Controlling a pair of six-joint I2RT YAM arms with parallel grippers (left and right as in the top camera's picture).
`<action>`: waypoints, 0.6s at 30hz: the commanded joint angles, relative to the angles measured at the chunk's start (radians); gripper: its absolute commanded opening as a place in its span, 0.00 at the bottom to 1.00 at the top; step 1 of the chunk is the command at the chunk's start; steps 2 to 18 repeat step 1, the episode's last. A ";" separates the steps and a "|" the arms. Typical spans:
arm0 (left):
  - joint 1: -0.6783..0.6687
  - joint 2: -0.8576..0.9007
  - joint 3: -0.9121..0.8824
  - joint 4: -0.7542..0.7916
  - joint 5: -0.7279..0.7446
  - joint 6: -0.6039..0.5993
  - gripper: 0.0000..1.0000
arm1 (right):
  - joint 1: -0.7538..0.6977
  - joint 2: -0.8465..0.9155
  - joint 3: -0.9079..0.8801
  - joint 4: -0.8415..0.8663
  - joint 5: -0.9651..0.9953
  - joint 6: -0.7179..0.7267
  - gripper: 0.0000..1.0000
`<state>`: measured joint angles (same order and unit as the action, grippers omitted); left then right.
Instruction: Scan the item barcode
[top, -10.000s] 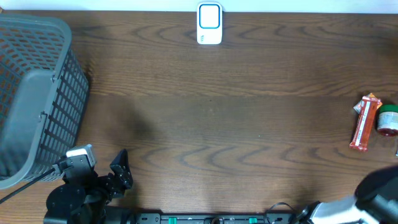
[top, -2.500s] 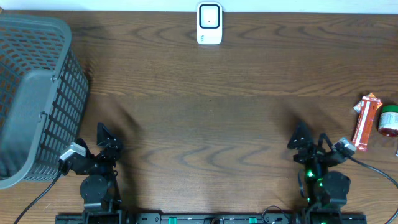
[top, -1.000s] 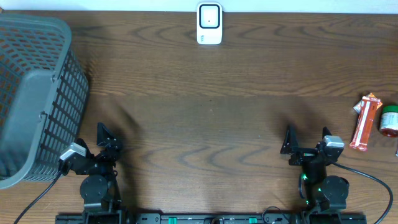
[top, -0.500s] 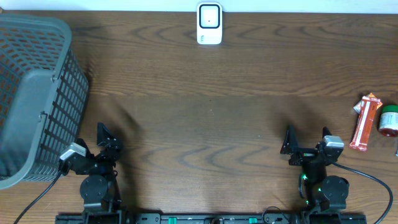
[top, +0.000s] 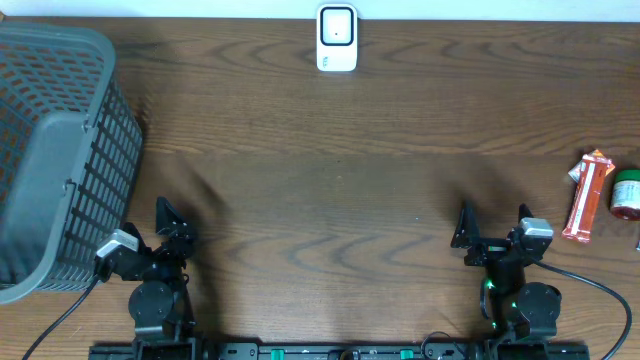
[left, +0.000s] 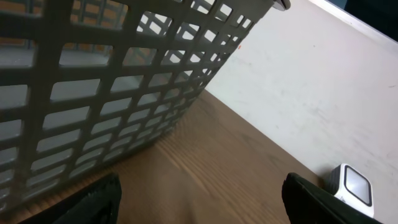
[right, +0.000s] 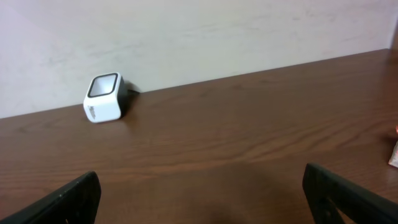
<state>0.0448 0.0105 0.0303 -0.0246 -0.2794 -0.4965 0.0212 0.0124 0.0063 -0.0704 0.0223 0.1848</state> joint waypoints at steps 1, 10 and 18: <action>0.005 -0.006 -0.026 -0.022 -0.018 0.017 0.84 | 0.010 -0.007 -0.001 -0.005 -0.001 -0.014 0.99; 0.005 -0.006 -0.026 -0.022 -0.018 0.017 0.84 | 0.010 -0.007 -0.001 -0.005 -0.001 -0.014 0.99; 0.005 -0.006 -0.026 -0.022 -0.018 0.017 0.84 | 0.010 -0.007 -0.001 -0.005 -0.001 -0.014 0.99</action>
